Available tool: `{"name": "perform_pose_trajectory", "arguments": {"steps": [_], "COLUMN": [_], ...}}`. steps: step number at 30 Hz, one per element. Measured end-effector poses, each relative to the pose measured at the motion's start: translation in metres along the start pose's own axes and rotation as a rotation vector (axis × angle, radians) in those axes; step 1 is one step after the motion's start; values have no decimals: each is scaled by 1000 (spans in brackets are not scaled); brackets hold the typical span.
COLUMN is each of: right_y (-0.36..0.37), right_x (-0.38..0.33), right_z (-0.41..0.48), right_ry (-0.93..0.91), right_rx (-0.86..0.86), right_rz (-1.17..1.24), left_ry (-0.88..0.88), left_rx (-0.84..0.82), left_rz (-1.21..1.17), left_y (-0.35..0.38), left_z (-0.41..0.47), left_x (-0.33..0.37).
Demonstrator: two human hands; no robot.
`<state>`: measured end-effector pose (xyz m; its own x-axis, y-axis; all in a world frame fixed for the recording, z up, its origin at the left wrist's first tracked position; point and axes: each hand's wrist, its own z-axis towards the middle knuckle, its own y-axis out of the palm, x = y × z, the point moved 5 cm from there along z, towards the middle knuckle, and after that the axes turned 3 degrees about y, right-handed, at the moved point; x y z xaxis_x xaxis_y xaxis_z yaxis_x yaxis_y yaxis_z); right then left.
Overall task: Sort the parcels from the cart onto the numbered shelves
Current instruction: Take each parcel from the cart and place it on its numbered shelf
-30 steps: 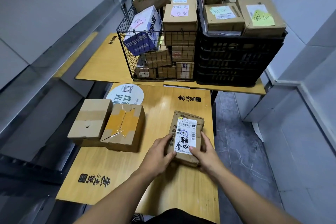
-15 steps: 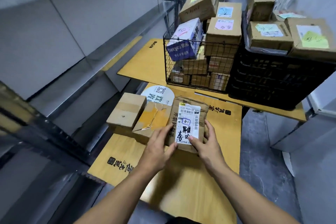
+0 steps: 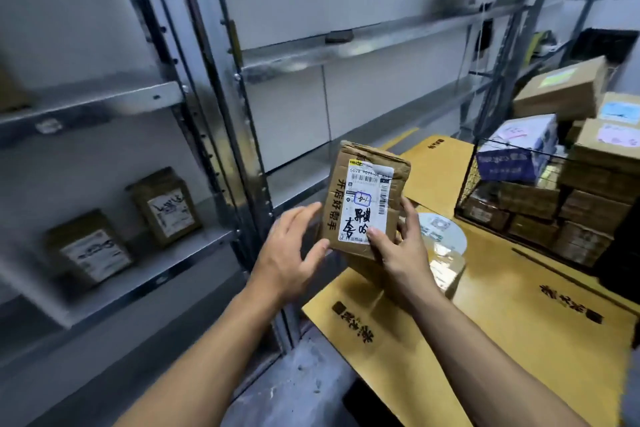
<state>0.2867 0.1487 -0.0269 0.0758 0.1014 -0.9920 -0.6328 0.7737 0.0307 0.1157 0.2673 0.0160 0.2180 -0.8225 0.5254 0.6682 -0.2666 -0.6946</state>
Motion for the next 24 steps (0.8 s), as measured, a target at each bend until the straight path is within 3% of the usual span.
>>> {"name": "perform_pose_trajectory", "arguments": {"steps": [12,24], "right_y": [208,342], "right_x": [-125,-209], "right_z": [7,65], "right_ry": [-280,-447], "right_rx": [-310,-499], "right_rz": [140,165], "left_ry": [-92,-229], "left_rx": [147,157], "left_rz": [754,958], "left_y": [-252,-344], "left_z": [-30,2], "left_x": [-48,-85]}}
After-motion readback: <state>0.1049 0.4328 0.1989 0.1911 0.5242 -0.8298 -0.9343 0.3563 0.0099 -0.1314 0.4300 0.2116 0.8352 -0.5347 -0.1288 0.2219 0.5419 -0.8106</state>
